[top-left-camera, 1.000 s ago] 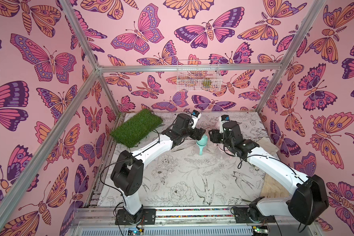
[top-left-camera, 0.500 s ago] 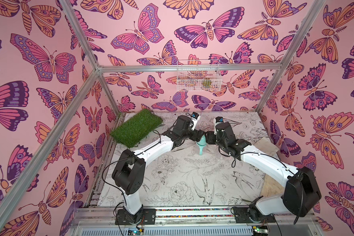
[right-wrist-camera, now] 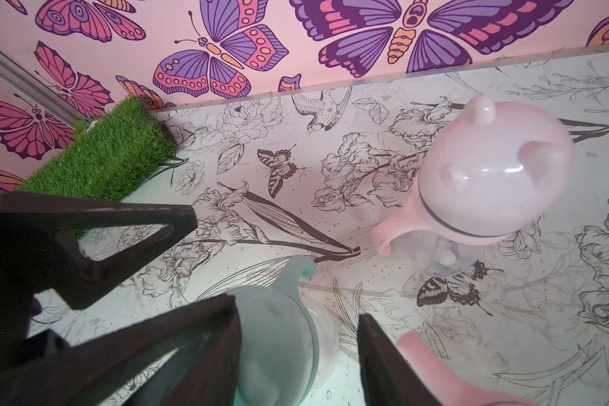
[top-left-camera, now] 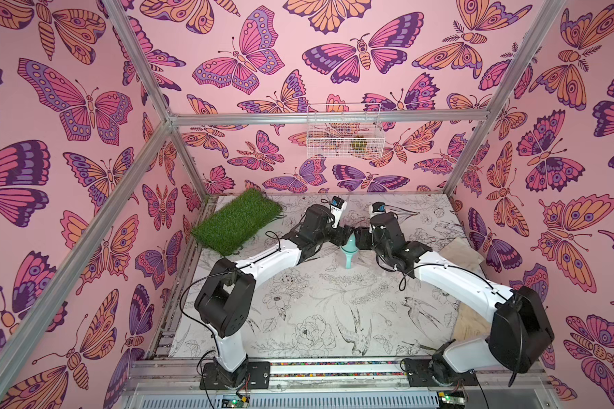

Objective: Assemble the baby bottles
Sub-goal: Close the lid on the baby bottle.

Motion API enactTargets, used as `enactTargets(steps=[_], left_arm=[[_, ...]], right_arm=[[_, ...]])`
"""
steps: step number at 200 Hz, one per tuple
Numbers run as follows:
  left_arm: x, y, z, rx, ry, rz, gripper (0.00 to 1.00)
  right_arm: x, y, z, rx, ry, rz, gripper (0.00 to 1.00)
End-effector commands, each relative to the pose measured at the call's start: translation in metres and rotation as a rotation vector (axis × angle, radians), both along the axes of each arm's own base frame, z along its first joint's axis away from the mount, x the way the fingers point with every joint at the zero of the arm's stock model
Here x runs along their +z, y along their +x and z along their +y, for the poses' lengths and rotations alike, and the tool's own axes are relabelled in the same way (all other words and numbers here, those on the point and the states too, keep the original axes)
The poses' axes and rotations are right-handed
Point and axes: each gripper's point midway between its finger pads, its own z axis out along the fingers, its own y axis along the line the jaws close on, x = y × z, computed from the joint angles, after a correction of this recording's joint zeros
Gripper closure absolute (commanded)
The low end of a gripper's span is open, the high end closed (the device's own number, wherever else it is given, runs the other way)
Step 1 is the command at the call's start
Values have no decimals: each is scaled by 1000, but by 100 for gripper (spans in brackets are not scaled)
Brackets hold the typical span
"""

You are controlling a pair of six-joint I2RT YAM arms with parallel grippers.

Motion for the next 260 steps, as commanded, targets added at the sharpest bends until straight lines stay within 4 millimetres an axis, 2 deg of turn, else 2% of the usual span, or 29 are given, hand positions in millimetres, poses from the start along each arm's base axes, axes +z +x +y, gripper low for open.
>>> enactTargets(steps=[1,109,165,196,260], left_arm=[[-54,-11,10,14,95,104,33],[-111,-31,22,58,103,191,45],[-140,-41,28,71,121,231,46],[-136,-39,28,78,114,220,45],[-91,-23,28,89,74,163,36]], right_arm=[[-17,-4,-4,-33,-40,38,46],[-51,-14,-8,-67,-99,86,48],[-65,-19,-12,-87,-121,104,49],[-60,-19,-9,-74,-110,100,49],[-16,-4,5,-42,-80,31,46]])
